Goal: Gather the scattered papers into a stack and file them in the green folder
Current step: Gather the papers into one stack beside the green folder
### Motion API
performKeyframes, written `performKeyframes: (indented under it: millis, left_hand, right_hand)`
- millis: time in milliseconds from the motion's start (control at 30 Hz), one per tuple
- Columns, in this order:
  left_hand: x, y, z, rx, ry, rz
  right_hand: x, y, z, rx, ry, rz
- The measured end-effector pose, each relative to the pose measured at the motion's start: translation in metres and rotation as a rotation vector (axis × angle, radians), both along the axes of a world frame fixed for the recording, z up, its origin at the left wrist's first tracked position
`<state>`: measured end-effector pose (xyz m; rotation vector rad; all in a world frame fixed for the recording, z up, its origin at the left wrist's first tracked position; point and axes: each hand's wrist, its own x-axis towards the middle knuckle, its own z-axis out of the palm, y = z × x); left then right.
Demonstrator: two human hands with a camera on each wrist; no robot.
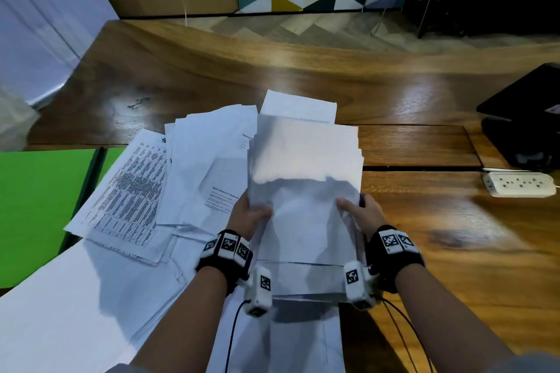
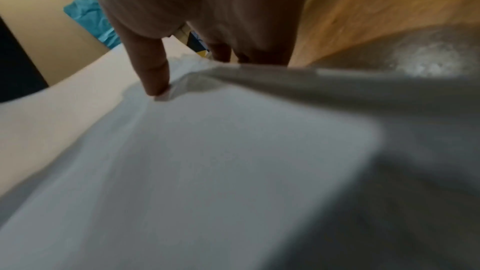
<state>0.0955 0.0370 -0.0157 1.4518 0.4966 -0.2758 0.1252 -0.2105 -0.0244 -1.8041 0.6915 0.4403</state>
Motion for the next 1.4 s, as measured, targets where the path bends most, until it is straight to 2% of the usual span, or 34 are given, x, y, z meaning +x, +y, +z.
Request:
performKeyframes:
  millis: [200, 300, 367, 433, 467, 533, 633, 733, 800, 900, 967, 1133, 1233, 1300, 1400]
  left_hand:
    - [0.019, -0.011, 0.013, 0.005, -0.047, -0.075]
    - [0.022, -0.006, 0.014, 0.040, -0.040, -0.141]
    - [0.023, -0.002, 0.009, 0.118, -0.006, -0.276]
    - [0.023, -0.004, 0.004, 0.304, 0.068, -0.473]
    - [0.023, -0.006, 0.001, 0.462, 0.116, -0.557]
    - [0.020, -0.011, -0.003, 0.784, 0.167, -0.615]
    - [0.028, -0.004, 0.000, 1.030, 0.118, -0.507]
    - [0.049, 0.027, 0.007, 1.109, 0.183, -0.211]
    - [0.061, 0.051, 0.012, 1.124, 0.298, -0.106]
    - [0.070, 0.076, 0.012, 1.048, 0.486, -0.109]
    - [0.071, 0.082, 0.008, 0.962, 0.523, -0.111]
    - [0.064, 0.078, 0.007, 0.782, 0.393, -0.051]
    - [0.061, 0.073, 0.013, 0.709, 0.397, -0.075]
    - [0.058, 0.069, 0.017, 0.694, 0.394, -0.152]
    - [0.055, 0.070, 0.022, 0.768, 0.281, -0.064]
  right_hand:
    - [0.001, -0.011, 0.005, 0.187, -0.001, -0.251]
    - [0.001, -0.019, 0.000, 0.268, -0.001, -0.258]
    - [0.002, -0.020, -0.002, 0.278, -0.021, -0.234]
    - [0.003, -0.017, -0.006, 0.209, -0.017, -0.225]
    - [0.003, -0.016, -0.011, 0.167, -0.012, -0.215]
    - [0.000, -0.014, -0.012, 0.125, 0.033, -0.196]
    - [-0.006, -0.016, -0.009, 0.022, 0.127, -0.136]
    - [-0.003, -0.019, -0.011, -0.067, 0.163, -0.044]
    - [0.001, -0.023, -0.012, -0.106, 0.163, -0.020]
    - [0.004, -0.031, -0.012, -0.175, 0.159, -0.004]
    - [0.004, -0.035, -0.011, -0.181, 0.159, -0.019]
    - [-0.003, -0.041, -0.013, -0.219, 0.165, 0.011]
    - [-0.005, -0.042, -0.012, -0.240, 0.171, 0.026]
    - [-0.006, -0.041, -0.012, -0.255, 0.184, 0.037]
    - [-0.011, -0.042, -0.012, -0.238, 0.183, 0.009]
